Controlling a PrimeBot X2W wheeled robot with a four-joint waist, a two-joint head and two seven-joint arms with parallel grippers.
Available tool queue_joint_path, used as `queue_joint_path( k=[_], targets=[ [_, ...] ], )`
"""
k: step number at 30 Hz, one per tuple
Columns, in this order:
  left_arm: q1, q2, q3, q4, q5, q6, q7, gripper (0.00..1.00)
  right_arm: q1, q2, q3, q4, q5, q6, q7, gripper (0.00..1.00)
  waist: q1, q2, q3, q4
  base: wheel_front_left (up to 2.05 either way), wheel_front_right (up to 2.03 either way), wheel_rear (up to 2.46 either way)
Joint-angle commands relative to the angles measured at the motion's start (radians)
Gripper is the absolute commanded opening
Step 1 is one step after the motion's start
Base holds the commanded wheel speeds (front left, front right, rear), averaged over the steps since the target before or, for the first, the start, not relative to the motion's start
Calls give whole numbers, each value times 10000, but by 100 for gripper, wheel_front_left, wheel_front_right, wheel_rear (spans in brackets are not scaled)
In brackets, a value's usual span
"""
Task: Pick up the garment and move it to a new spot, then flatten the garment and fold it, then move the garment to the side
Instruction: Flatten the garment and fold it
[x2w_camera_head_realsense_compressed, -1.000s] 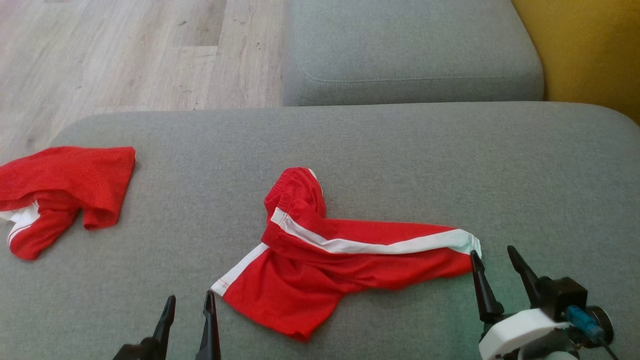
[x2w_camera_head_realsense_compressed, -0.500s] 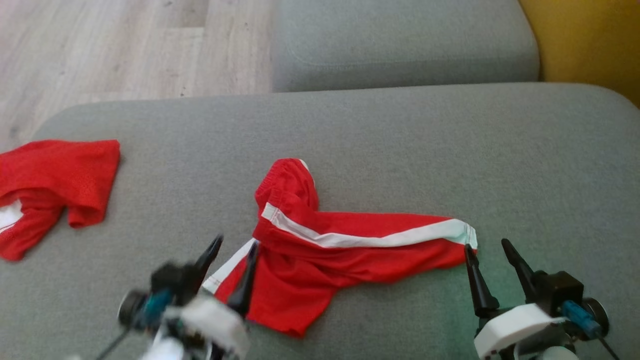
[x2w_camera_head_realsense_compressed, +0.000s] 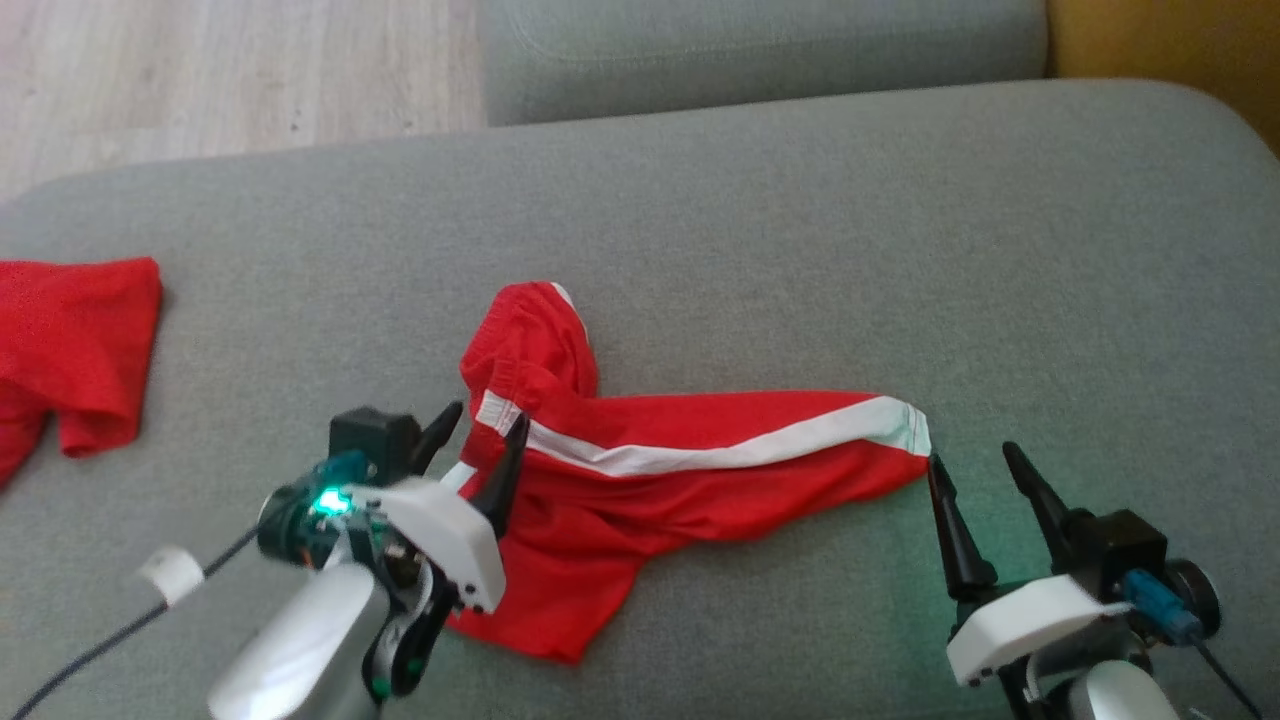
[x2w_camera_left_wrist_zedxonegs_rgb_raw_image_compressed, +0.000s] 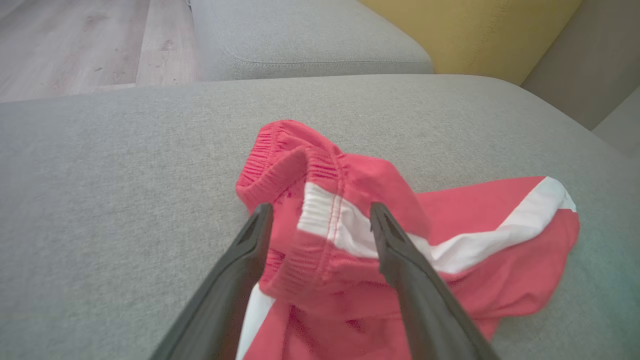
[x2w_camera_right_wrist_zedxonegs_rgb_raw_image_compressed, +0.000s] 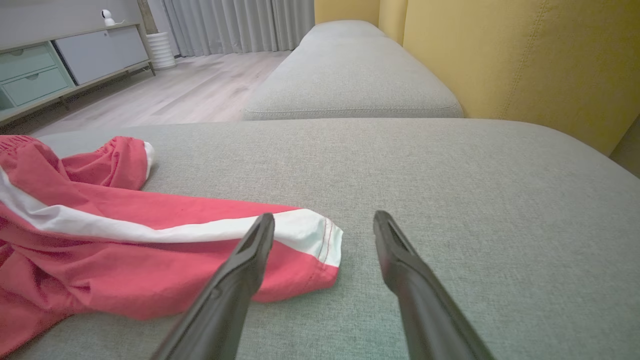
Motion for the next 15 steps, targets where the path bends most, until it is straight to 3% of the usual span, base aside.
queue_joint_path(
  k=[1,7,12,15],
  targets=[
    [-662,147,360,-198,-9,-57,-23,100,-462,-60,207,-363,-73,40,-44,100,-1,0,83,-55,0,0,0],
    [-1134,-90,202,217,-123,-385,208,100,-582,-60,152,-395,-108,40,-59,100,-1,0,349,-130,0,0,0],
    [-1140,-46,-3,283,-30,-318,494,100,-653,-60,74,-414,-135,40,-64,100,-1,0,488,-127,0,0,0],
    [-994,37,-35,112,-17,-267,472,86,-709,-60,-15,-443,-161,40,-58,100,-1,0,545,-99,0,0,0]
  ],
)
